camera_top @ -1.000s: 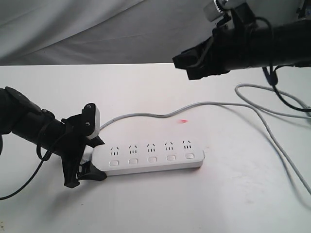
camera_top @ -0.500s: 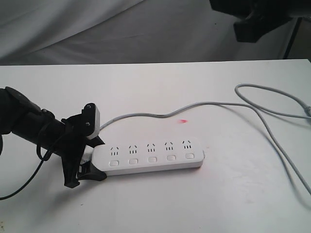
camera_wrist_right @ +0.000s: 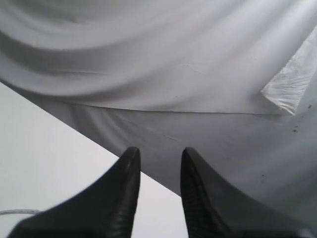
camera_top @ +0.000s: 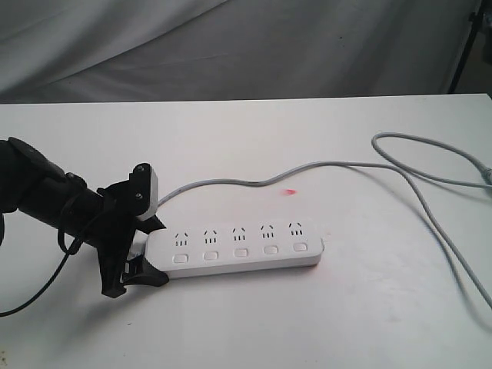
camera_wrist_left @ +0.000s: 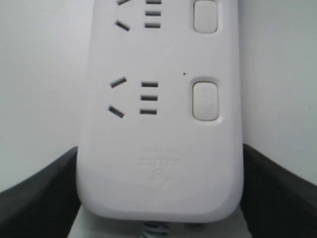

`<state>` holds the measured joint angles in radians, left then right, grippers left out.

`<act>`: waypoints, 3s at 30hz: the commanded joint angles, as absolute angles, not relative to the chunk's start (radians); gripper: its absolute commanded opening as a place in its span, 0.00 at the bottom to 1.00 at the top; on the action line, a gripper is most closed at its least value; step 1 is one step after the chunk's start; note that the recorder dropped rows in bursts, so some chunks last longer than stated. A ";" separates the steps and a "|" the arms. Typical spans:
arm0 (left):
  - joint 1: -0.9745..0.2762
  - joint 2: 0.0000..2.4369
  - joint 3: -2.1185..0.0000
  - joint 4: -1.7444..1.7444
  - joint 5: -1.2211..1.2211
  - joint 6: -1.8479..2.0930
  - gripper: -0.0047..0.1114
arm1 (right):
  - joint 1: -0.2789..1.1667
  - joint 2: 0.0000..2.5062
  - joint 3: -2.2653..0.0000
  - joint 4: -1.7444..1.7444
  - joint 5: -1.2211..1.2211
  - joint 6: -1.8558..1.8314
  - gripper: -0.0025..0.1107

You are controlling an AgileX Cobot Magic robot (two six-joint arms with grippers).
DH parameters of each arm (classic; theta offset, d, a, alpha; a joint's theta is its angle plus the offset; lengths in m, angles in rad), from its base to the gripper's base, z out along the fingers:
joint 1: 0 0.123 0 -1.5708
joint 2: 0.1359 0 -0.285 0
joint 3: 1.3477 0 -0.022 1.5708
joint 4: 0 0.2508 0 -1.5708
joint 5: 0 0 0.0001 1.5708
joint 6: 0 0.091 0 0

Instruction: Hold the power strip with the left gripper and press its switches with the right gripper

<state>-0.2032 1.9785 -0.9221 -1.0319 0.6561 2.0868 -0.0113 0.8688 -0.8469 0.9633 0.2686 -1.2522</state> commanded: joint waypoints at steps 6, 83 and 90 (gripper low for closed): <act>-0.210 1.979 -0.925 -1.017 0.629 2.094 0.04 | -0.070 0.629 -0.706 0.728 0.275 -1.079 0.26; -0.210 1.979 -0.925 -1.015 0.629 2.094 0.04 | -0.071 0.000 -0.107 -0.017 0.319 -0.071 0.26; -0.210 1.979 -0.925 -1.015 0.629 2.094 0.04 | -0.071 0.000 -0.082 -0.017 0.330 -0.071 0.26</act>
